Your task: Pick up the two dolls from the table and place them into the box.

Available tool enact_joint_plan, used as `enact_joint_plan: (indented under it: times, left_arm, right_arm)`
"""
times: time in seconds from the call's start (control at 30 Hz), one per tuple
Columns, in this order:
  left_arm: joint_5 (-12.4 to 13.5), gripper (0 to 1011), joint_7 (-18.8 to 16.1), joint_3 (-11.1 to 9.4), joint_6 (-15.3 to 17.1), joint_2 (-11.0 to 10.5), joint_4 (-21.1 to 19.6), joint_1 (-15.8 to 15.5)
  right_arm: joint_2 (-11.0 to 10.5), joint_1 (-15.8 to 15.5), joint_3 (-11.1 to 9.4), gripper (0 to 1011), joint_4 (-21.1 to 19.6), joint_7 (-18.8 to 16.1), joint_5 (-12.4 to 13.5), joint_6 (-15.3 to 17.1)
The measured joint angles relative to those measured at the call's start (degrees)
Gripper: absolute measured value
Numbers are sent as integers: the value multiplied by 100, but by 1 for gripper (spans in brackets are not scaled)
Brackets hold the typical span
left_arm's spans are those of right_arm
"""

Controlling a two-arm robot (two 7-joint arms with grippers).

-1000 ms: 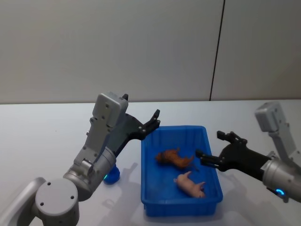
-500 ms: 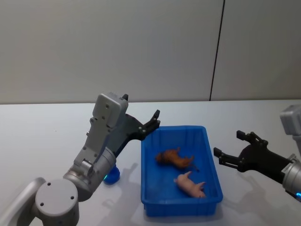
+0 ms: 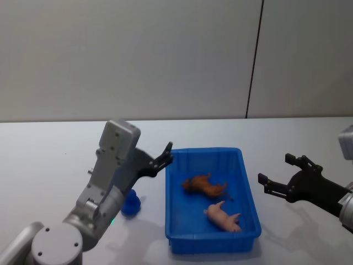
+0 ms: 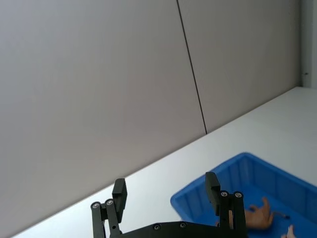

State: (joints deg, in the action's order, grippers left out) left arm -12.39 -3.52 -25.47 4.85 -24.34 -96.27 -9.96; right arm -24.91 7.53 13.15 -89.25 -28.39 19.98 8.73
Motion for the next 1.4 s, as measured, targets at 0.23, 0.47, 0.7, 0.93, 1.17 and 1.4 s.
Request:
enact_joint_plan:
  times: [0.23,0.47,0.7,0.93,1.17,1.4]
  left_arm:
    - [-237,1001,-242,38,252,-191,-160,296]
    - [-513,1001,-334,73,432,-326,-212,523]
    - [-762,1001,-287,119,513,-387,-102,643]
    - [-883,1001,-94,157,507,-363,167,624]
    - [-885,1001,166,184,436,-283,522,515]
    - [-803,1001,422,198,347,-186,896,376]
  right_arm:
    - [-22,-19,-16,1001,-9,7,19,-18]
    - [-34,-31,-25,1001,-12,11,29,-27]
    - [-44,-37,-30,1001,-17,16,37,-32]
    - [-46,-41,-33,1001,-19,17,40,-35]
    - [-50,-44,-35,1001,-19,17,44,-38]
    - [-53,-45,-35,1001,-19,17,44,-38]
